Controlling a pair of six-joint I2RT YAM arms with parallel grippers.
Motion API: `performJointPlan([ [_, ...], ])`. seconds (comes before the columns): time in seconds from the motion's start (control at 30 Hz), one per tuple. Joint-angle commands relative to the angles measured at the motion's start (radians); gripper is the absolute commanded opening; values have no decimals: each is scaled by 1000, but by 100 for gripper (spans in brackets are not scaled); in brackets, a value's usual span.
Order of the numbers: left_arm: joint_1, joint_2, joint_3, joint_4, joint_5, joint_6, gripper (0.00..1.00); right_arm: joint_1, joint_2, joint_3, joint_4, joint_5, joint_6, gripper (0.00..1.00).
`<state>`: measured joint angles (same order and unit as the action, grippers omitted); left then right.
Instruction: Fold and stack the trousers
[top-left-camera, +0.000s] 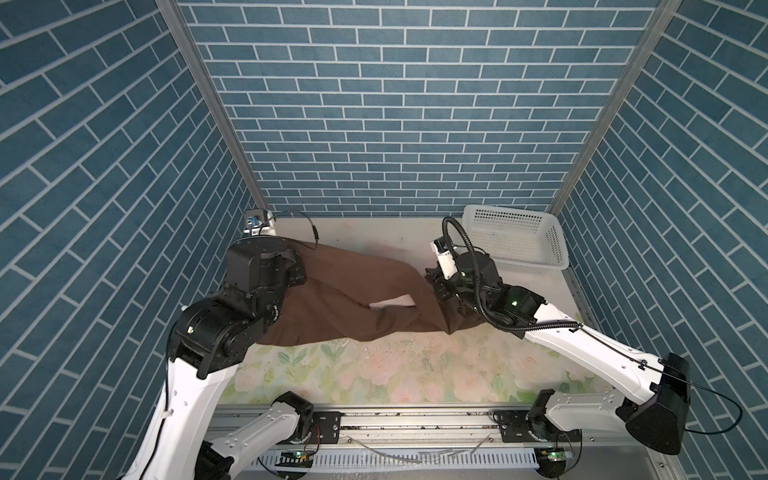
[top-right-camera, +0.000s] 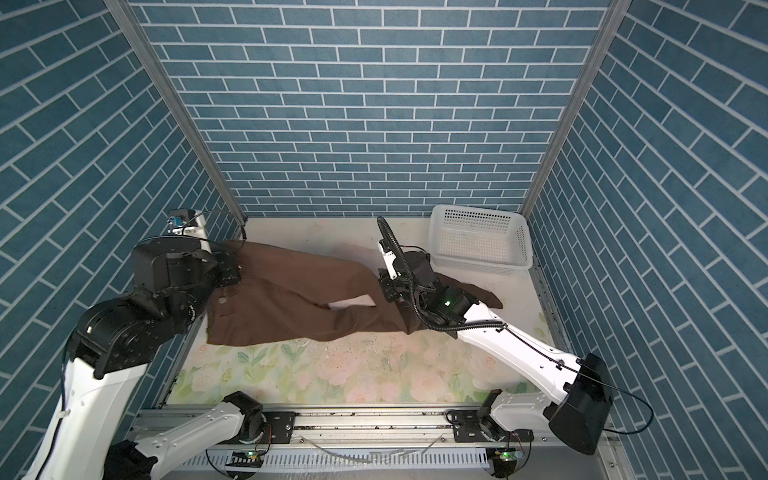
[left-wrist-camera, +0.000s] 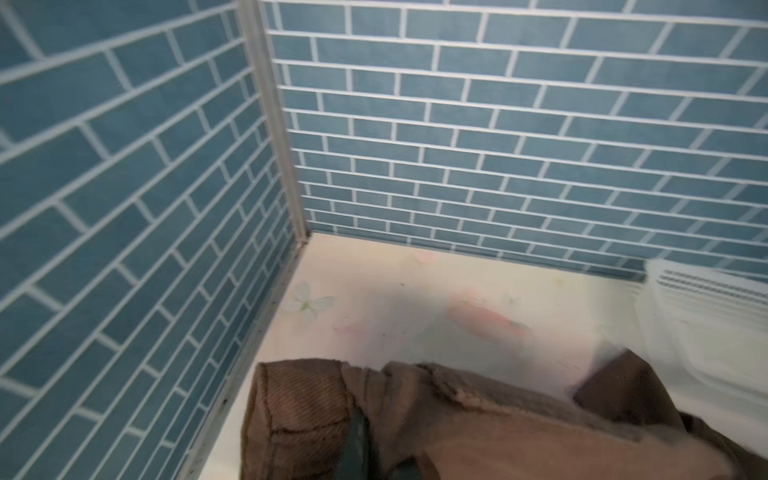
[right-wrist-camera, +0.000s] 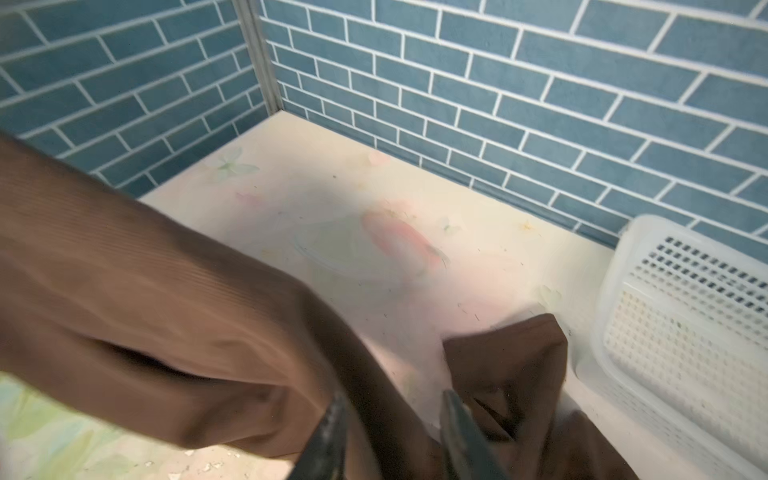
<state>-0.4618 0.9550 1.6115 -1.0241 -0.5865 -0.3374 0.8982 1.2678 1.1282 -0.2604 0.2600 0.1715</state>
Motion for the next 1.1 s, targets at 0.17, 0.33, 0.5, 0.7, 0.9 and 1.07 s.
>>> performJointPlan([
  [0.17, 8, -32, 18, 33, -178, -37, 0, -31, 16, -136, -126, -1, 169, 70],
  [0.33, 9, -33, 5, 52, -162, -37, 0, -80, 79, -182, -144, -100, 289, 67],
  [0.5, 9, -41, -18, 71, -151, -38, 4, -120, 194, -173, -69, -279, 341, 66],
  [0.7, 8, -51, -30, 71, -148, -27, 5, -179, 359, -109, 25, -415, 409, 76],
  [0.9, 8, -61, -33, 65, -159, -6, 6, -206, 436, -112, 159, -436, 494, 44],
  [1.07, 8, -80, -35, 56, -190, 7, 6, -240, 328, -202, 158, -314, 521, 0],
])
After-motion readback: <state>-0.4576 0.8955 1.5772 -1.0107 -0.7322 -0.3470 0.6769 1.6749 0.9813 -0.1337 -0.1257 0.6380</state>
